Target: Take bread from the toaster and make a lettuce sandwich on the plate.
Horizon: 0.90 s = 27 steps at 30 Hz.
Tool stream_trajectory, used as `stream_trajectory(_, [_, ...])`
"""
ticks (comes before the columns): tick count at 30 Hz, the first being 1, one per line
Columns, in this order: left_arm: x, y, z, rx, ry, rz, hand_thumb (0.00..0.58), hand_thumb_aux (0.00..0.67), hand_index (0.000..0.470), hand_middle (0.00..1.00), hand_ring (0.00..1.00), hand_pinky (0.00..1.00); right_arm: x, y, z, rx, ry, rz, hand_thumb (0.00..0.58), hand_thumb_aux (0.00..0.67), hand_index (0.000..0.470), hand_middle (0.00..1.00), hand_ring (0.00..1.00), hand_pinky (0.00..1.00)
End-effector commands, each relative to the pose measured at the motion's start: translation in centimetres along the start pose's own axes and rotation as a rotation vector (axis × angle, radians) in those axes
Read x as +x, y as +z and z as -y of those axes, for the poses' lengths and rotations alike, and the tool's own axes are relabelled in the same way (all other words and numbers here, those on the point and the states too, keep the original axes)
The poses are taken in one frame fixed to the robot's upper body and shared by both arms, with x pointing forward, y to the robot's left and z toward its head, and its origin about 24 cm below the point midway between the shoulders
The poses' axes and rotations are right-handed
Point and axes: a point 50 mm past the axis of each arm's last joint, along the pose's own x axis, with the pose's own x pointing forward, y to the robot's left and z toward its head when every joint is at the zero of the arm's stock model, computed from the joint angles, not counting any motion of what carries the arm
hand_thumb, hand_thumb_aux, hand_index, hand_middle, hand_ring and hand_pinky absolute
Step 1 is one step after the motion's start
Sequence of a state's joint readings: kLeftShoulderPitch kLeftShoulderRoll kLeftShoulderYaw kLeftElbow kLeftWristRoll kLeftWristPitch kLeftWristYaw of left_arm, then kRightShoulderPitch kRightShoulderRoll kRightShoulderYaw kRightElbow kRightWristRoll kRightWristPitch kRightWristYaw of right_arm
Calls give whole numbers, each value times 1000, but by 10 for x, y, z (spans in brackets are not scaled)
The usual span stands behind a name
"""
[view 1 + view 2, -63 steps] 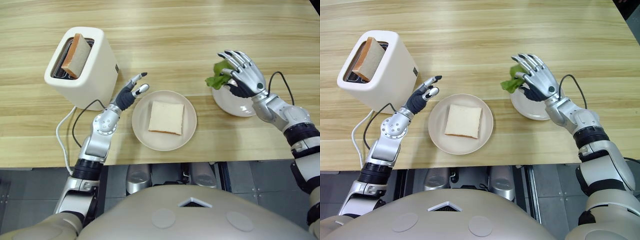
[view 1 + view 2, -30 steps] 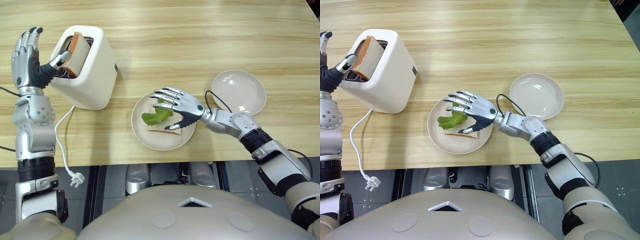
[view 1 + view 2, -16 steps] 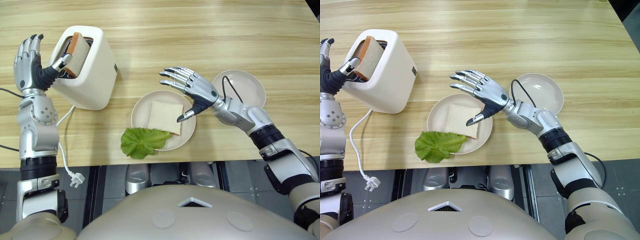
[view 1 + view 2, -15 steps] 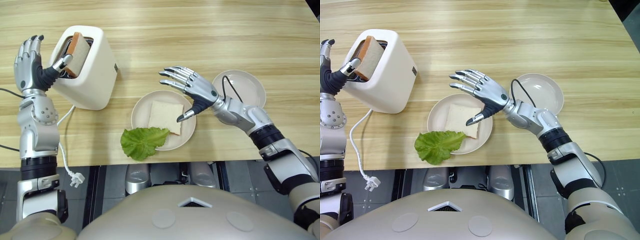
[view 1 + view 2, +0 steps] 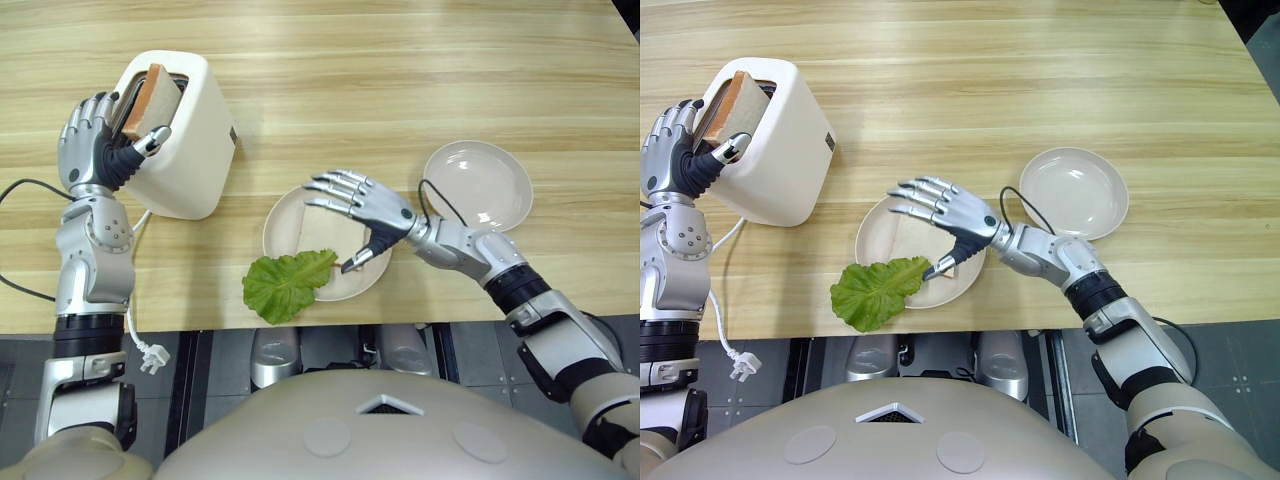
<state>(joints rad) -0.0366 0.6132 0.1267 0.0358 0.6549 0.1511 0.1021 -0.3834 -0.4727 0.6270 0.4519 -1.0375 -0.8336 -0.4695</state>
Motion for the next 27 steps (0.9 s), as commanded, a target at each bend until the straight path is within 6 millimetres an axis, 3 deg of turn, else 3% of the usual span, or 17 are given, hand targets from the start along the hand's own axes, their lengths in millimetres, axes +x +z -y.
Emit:
stream_trajectory(1, [-1,1,1,-8,-10,-3,0,0,0,0,0,0,2,7,-12,-41,62,41,0,0,0,0,0,0])
stream_trajectory(10, [0,3,4,-20,-11,4,0,0,0,0,0,0,6,-8,-32,-132,191,24,0,0,0,0,0,0])
stream_trajectory(17, [0,5,10,-28,-26,6,0,0,0,0,0,0,14,-4,-37,-138,183,65,0,0,0,0,0,0])
stream_trajectory(18, [0,5,11,-28,-29,6,0,0,0,0,0,0,15,-4,-36,-140,178,66,227,147,101,0,0,0])
stream_trajectory(19, [0,5,12,-28,-32,5,0,0,0,0,0,0,15,-4,-36,-141,176,67,291,197,135,0,0,0])
stream_trajectory(20, [0,4,13,-29,-33,5,0,0,0,0,0,0,15,-4,-36,-142,175,68,291,197,135,0,0,0])
stream_trajectory(21, [0,4,13,-29,-34,5,0,0,0,0,0,0,15,-4,-36,-142,174,68,474,384,263,0,0,0])
stream_trajectory(27, [1,3,16,-33,-41,2,0,0,0,0,0,0,17,0,-36,-118,151,86,505,428,294,0,0,0])
